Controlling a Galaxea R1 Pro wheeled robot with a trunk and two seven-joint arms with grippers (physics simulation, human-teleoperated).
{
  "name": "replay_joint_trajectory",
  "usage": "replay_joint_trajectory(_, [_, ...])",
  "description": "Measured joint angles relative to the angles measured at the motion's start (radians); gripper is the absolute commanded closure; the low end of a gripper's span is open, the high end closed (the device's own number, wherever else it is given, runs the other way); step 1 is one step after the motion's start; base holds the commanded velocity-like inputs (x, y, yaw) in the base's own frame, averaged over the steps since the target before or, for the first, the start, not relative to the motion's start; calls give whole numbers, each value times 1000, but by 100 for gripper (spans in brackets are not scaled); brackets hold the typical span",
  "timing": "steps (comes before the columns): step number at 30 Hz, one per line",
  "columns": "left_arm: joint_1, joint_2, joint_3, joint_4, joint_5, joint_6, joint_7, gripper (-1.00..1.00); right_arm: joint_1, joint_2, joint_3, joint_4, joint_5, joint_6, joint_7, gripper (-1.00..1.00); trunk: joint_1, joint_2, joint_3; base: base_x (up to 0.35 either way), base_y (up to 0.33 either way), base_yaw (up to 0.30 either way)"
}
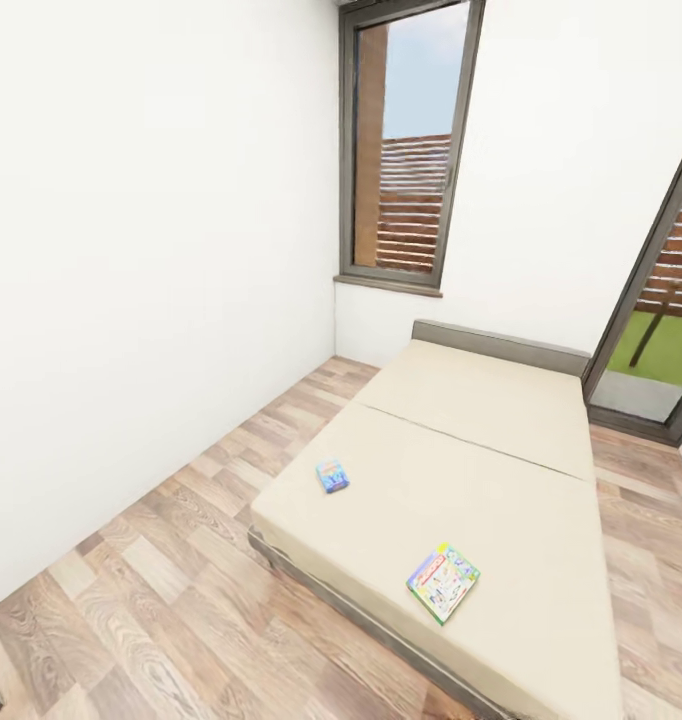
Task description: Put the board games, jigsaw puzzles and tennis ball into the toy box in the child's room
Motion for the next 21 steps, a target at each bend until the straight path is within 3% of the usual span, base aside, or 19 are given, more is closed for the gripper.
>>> replay_joint_trajectory(13, [0, 2, 1, -1, 1, 0, -1, -100, 0, -3, -1, 0, 1, -9, 0, -100, 0, 0, 12, 0, 53, -222])
replay_joint_trajectory(21, [0, 8, 1, -62, 1, 8, -1, -100, 0, -2, -2, 0, 1, -15, 3, -100, 0, 0, 13, 7, 183, -58])
